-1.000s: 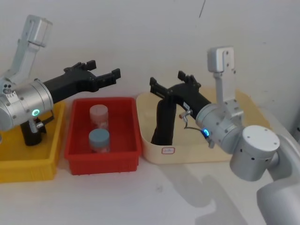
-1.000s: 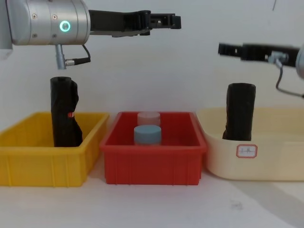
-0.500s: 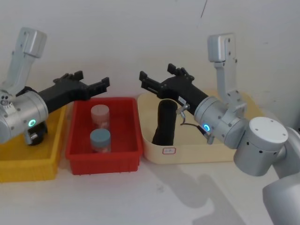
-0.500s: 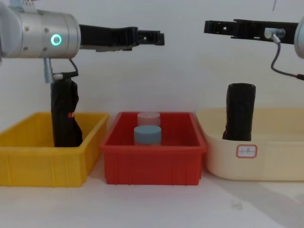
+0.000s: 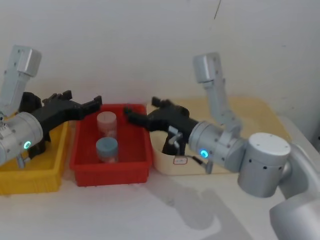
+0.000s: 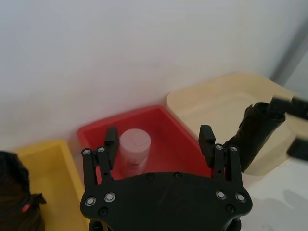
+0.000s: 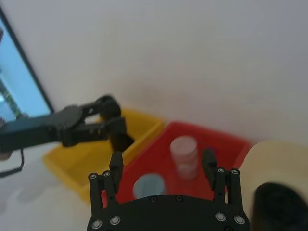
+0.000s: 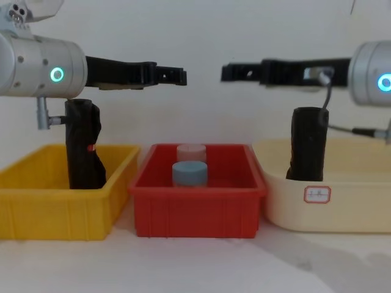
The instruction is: Pick up the garbage bag with the one hand and transfer it to the other hand.
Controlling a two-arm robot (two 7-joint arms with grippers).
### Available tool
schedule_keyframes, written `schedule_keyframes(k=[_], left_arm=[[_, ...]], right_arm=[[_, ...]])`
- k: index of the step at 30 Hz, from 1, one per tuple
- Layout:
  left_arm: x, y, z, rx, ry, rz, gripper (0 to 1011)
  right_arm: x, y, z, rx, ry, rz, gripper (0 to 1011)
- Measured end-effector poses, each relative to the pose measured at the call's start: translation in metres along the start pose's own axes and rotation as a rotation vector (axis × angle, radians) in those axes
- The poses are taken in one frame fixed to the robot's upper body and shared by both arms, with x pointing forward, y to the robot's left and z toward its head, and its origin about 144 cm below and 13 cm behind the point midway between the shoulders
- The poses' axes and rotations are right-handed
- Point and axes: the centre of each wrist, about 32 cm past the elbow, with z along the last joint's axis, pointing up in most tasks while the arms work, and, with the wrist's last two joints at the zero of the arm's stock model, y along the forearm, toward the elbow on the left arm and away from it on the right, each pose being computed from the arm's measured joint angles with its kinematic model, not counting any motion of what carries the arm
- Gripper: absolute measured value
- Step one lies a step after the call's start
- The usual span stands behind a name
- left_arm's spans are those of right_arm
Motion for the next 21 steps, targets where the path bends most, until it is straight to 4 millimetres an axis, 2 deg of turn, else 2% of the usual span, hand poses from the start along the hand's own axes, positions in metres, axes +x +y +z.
schedule_keyframes(k=[11,21], left_arm=[[-0.001,0.004,-0.004,0.014,0.001,0.036,1000],[-0.001,0.006,-0.006,0.021,0.002,0.051,1000]], right_arm=[[-0.018,0.021,-0.018,-0.133,0.042,0.069,1002],[-0.03,0.036,-0.023,-0.195,0.044,0.106,1001]])
